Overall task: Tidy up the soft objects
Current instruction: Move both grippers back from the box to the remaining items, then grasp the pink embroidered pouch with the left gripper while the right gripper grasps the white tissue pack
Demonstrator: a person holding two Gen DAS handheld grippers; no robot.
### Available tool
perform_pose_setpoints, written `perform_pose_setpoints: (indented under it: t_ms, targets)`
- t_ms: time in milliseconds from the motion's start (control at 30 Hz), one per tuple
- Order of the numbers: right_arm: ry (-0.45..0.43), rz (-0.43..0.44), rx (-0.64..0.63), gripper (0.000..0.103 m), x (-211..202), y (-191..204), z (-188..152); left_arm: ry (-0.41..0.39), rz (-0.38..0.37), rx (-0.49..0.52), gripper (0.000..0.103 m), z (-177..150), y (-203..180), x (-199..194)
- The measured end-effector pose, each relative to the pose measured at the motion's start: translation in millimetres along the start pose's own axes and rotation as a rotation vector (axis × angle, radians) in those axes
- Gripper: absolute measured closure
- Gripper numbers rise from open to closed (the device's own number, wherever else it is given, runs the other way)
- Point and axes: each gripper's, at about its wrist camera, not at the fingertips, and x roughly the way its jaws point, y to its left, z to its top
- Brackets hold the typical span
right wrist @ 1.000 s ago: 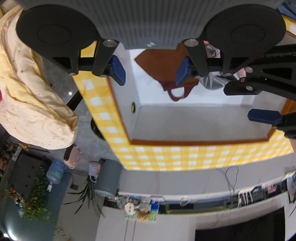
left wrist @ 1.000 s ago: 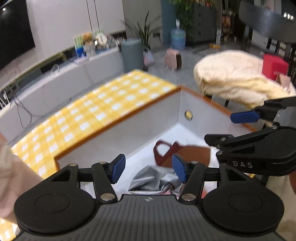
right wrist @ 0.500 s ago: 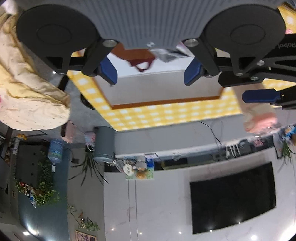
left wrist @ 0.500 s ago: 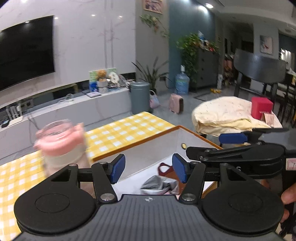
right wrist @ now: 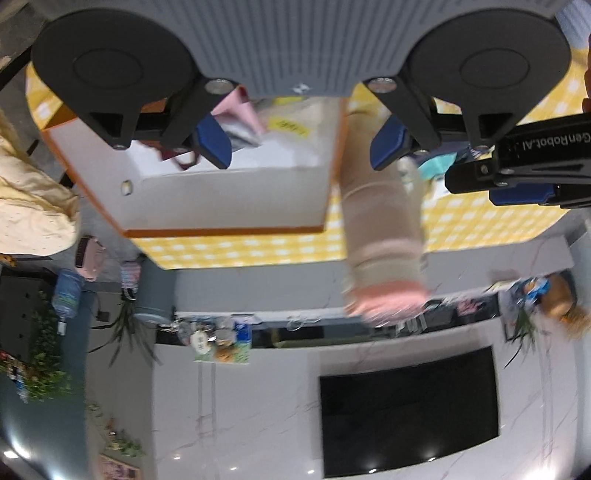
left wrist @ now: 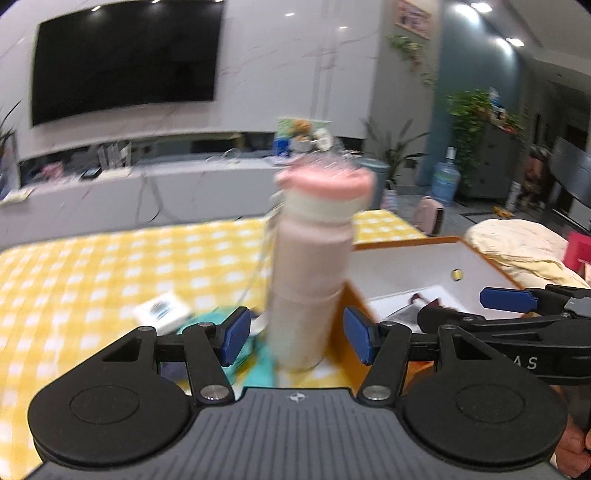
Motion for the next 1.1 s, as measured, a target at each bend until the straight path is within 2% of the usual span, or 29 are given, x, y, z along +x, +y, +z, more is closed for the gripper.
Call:
perform_pose_setpoints:
  t_ms: [233,467,633,700,833,933,1100]
  targets:
    - [0.02,0.049,-0.064,0.022,11.2,44.9,-11.8,0.042,0.048,-0.123,0.035,-30.2,45.7,-13.3]
    - [0.072,0.085,-0.149,0.026,23.8,71.2,-23.4,0.064,0.075,-0.118,0.034,-44.4,71.6,-20.9]
    - [0.123,0.126,-0.192,0.028,39.0,86.3,-29.0,0.125,0.055,0.0,0.033,-61.6,82.4,-9.1]
    - [0.137,0.135,-0.225,0.033,46.8,92.3,-33.0,0.153,0.033,0.044,0.029,-64.2,85.7,-1.7]
    - [0.177,0.157,-0.231,0.035,63.7,97.3,-37.5,0.139,-0.009,0.168,0.016,-67.0,82.6,12.9]
    - [0.209,0.174,-0.204,0.036,75.6,97.6,-39.6,0.196,-0.016,0.191,0.016,-70.3,83.6,33.9]
    - [0.252,0.199,-0.197,0.036,94.8,102.2,-44.5,0.227,-0.003,0.22,0.016,-75.5,88.0,56.3]
